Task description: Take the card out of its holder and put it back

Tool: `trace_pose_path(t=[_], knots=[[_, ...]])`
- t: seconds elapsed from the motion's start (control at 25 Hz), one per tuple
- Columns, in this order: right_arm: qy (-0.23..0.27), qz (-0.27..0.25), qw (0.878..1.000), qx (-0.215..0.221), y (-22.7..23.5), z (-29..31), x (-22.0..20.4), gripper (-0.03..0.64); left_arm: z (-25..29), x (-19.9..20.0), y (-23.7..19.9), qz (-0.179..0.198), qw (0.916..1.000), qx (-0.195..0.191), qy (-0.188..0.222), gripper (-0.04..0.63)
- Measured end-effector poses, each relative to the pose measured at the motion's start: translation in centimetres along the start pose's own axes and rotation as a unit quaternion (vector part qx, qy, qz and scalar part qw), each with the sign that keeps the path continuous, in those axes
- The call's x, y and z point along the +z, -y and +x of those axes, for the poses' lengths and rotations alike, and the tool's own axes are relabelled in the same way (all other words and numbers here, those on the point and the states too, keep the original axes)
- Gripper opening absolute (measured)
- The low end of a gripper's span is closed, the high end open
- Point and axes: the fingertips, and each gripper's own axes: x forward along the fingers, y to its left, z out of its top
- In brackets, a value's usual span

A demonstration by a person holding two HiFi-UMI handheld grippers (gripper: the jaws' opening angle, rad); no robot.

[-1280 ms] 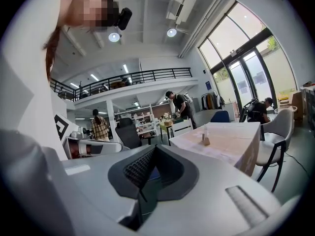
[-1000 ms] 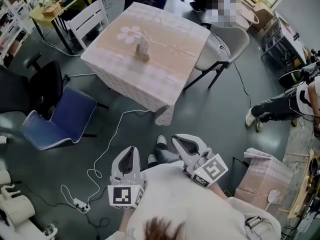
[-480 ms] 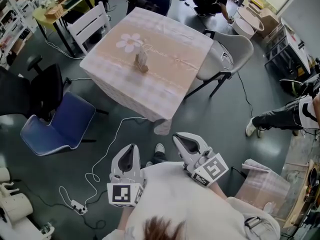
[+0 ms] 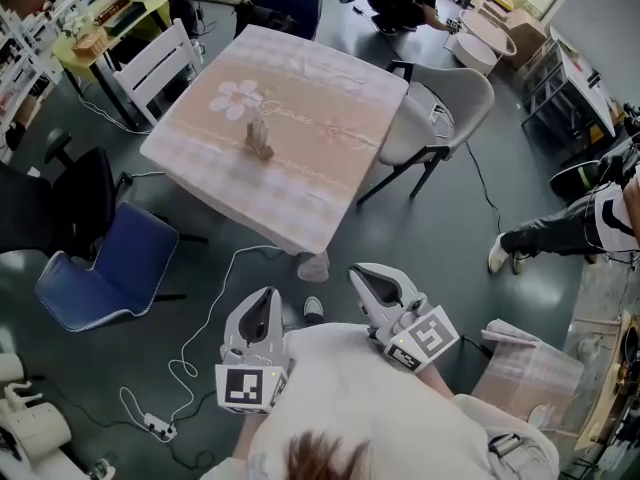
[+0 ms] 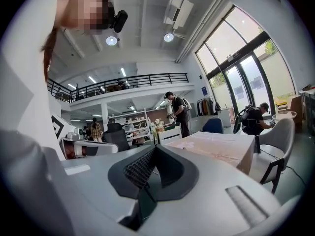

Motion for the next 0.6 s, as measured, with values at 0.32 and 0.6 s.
trace_pose_path(t=[0.32, 0.6], knots=[[0.001, 0.012, 1.0, -0.014, 2.1, -0.5, 0.1, -0.002, 2.2, 0.3, 1.1, 0.002, 0.9998, -0.019, -0.009, 0.0], [0.005, 0.016, 0.999, -0.029, 3.7, 1.0, 0.4, -0.002, 4.2, 0.7, -0.3, 0.001, 0.9996, -0.028, -0.01, 0.0]])
